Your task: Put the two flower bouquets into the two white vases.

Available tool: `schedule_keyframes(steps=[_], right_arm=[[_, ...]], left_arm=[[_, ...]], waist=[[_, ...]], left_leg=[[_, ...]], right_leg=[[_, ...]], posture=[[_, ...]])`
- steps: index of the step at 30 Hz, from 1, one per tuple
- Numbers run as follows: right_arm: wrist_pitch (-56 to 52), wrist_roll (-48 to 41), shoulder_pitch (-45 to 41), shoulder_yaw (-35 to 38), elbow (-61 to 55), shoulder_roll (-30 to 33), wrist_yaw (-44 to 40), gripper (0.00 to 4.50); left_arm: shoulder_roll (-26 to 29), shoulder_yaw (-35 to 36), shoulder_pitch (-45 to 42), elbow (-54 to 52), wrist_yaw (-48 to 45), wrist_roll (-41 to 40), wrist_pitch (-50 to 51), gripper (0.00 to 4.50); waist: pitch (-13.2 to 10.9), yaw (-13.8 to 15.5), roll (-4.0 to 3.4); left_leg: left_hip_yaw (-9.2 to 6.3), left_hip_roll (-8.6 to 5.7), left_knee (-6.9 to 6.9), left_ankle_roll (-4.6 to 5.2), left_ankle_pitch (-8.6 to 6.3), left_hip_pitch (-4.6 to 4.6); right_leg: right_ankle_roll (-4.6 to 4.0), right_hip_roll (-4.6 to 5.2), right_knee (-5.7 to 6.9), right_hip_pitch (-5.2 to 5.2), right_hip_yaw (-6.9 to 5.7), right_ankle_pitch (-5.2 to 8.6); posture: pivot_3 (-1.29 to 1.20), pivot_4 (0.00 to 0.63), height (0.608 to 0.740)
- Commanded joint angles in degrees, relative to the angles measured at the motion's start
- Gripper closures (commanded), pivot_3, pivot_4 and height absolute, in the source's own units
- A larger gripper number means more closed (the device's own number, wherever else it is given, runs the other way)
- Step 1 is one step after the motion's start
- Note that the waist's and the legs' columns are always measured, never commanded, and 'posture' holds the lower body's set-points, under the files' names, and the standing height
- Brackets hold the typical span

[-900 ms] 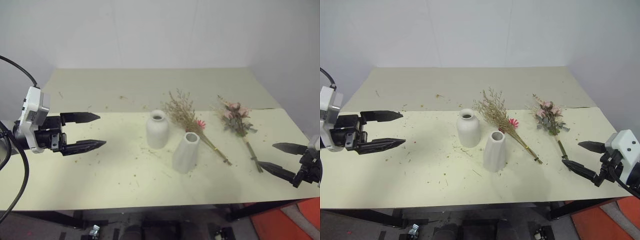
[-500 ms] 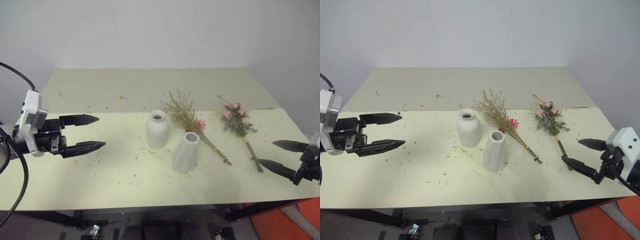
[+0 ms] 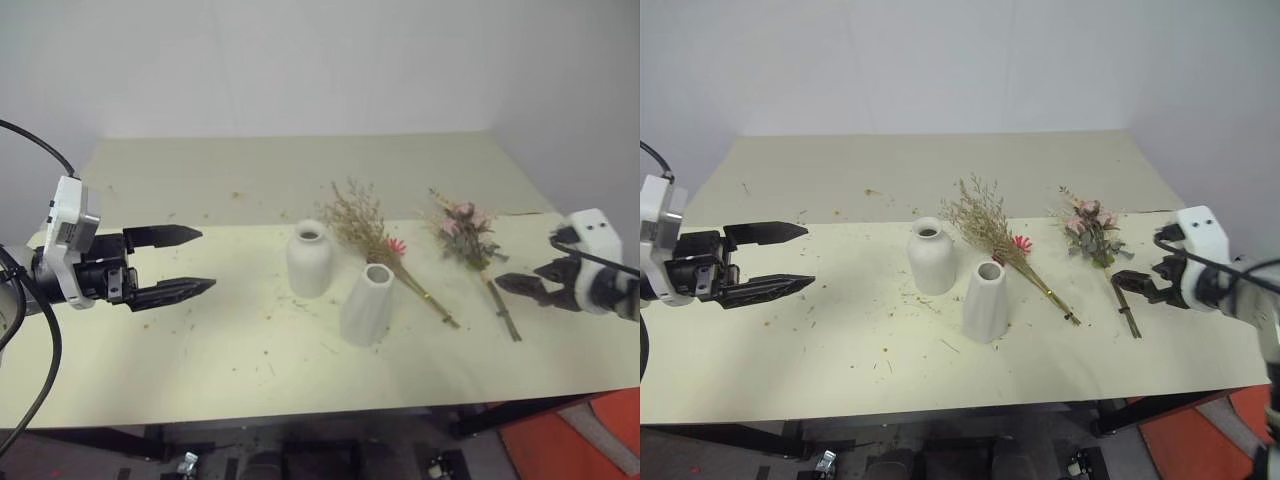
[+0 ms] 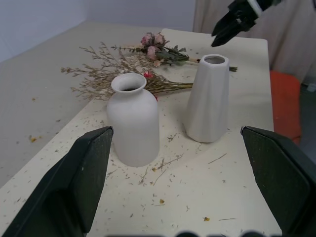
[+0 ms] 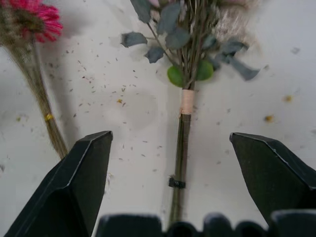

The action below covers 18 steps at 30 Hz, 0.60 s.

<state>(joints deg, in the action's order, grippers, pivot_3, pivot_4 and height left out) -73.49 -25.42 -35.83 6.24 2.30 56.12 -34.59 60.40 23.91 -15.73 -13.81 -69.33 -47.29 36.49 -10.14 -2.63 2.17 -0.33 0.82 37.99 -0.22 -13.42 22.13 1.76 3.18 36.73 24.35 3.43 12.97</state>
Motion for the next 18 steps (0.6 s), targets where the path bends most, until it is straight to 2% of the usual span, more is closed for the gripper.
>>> schedule_keyframes(steps=[1, 5, 13, 16, 18], right_arm=[[-1.9, 4.5, -6.7, -6.7, 7.7, -0.6, 1.5, 0.05], [1.0, 8.7, -15.2, -13.9, 19.6, -2.9, -1.0, 0.05], [8.8, 15.5, -23.3, -22.2, 37.0, -7.0, -7.8, 0.05], [13.4, 18.7, -26.0, -24.5, 44.5, -9.3, -10.7, 0.67], [15.8, 20.5, -27.0, -25.5, 47.8, -10.3, -12.2, 1.34]], left_arm=[[0.0, 0.7, -0.6, -0.9, 0.1, -0.2, -0.7, 0.00], [-0.4, 1.4, 0.8, -2.0, 0.5, -0.5, -0.5, 0.00], [-1.3, 3.2, 4.0, -4.0, 1.7, -0.9, -0.3, 0.00], [-1.5, 3.0, 4.1, -4.2, 1.9, -1.0, -0.3, 0.00], [-1.6, 2.9, 4.0, -4.2, 2.0, -0.9, -0.4, 0.00]], waist=[[0.0, 0.0, 0.00], [0.0, 0.0, -0.01], [0.0, 0.0, -0.01], [0.0, -0.1, -0.01], [0.0, -0.1, -0.01]], left_leg=[[0.00, 0.00, -0.01, 0.02, -0.01, 0.02], [0.00, -0.01, -0.01, 0.07, -0.04, 0.15], [0.01, 0.00, -0.01, 0.11, -0.07, 0.20], [0.01, 0.00, -0.01, 0.11, -0.07, 0.15], [0.01, 0.00, -0.01, 0.11, -0.07, 0.15]], right_leg=[[0.00, -0.01, -0.02, 0.02, -0.01, 0.00], [-0.36, 0.00, -0.05, 0.16, -0.01, -0.21], [-0.44, 0.00, -0.09, 0.20, -0.03, -0.27], [-0.45, -0.01, -0.04, 0.20, -0.02, -0.27], [-0.45, -0.02, -0.02, 0.20, -0.02, -0.27]], posture=[[0.00, 0.150, 0.740], [0.00, 0.150, 0.740], [0.00, 0.150, 0.740], [0.00, 0.150, 0.740], [0.00, 0.150, 0.740]])
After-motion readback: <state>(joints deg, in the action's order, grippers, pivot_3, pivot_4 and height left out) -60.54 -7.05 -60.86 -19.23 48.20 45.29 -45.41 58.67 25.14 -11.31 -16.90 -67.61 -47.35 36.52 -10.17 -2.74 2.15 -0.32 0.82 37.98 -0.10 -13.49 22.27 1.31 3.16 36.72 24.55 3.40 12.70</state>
